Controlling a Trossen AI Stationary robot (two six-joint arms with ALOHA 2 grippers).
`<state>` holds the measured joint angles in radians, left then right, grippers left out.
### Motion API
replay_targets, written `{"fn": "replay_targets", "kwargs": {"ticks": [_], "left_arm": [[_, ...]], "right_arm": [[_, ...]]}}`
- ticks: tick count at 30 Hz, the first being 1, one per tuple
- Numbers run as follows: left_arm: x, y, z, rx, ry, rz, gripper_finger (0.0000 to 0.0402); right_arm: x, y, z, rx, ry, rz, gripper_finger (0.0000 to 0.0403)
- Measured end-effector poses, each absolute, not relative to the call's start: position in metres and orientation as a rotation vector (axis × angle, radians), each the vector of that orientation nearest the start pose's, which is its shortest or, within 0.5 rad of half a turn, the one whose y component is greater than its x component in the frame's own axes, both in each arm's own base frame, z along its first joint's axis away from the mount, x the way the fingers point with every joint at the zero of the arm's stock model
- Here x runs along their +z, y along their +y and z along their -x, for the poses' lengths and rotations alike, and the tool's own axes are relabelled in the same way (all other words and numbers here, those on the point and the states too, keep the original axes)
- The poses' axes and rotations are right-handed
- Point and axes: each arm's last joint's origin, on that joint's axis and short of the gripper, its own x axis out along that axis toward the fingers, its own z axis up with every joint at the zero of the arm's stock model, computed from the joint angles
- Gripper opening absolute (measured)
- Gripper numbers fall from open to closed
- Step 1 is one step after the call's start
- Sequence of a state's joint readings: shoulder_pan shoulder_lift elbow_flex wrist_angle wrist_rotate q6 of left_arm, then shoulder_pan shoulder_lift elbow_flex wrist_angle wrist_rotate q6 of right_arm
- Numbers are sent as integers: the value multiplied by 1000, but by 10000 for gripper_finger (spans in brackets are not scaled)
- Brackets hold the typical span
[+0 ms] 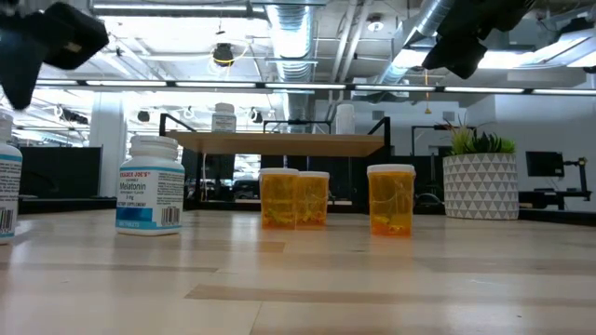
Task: Pick and place medicine bottles onto shelf by color
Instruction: Put the bottom white pill bottle on the shelf aligned with the other white pill bottle
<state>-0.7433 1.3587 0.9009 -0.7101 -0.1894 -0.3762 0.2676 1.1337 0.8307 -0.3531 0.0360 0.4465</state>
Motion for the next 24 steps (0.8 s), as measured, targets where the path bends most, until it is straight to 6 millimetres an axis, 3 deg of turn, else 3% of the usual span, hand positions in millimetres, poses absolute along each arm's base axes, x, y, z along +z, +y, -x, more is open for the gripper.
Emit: {"fn": "replay_targets", "kwargs": {"ticks": [14,24], "left_arm": [[210,-166,-190,-222,1157,-148,247],[187,-176,-200,-217,1207,-176,252]], "right_arm": [[268,62,-228,74,686,-328,224],[268,62,-228,74,689,-327,224]]}}
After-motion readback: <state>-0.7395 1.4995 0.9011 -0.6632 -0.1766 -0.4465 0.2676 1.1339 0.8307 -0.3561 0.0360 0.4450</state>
